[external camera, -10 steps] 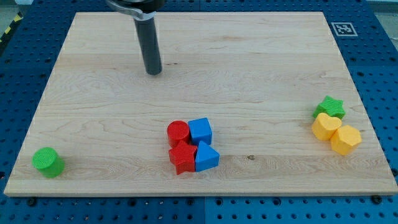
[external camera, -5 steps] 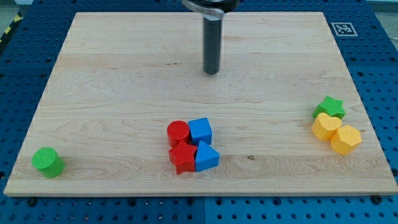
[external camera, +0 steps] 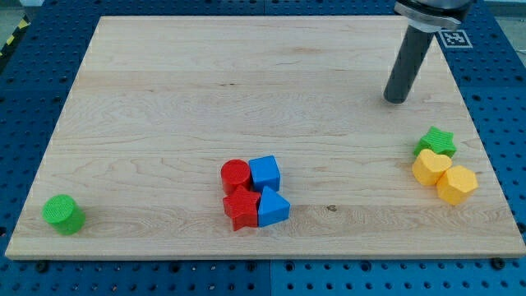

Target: Push the green star up a bit

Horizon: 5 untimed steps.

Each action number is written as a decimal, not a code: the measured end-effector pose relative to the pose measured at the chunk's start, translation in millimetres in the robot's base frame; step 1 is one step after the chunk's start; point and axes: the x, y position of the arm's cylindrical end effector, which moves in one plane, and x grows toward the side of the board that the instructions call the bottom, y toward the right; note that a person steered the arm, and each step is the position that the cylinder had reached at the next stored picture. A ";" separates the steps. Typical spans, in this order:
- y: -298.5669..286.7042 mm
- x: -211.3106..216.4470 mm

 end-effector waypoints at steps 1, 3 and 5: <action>27.8 0.0; 116.3 30.3; 144.3 49.0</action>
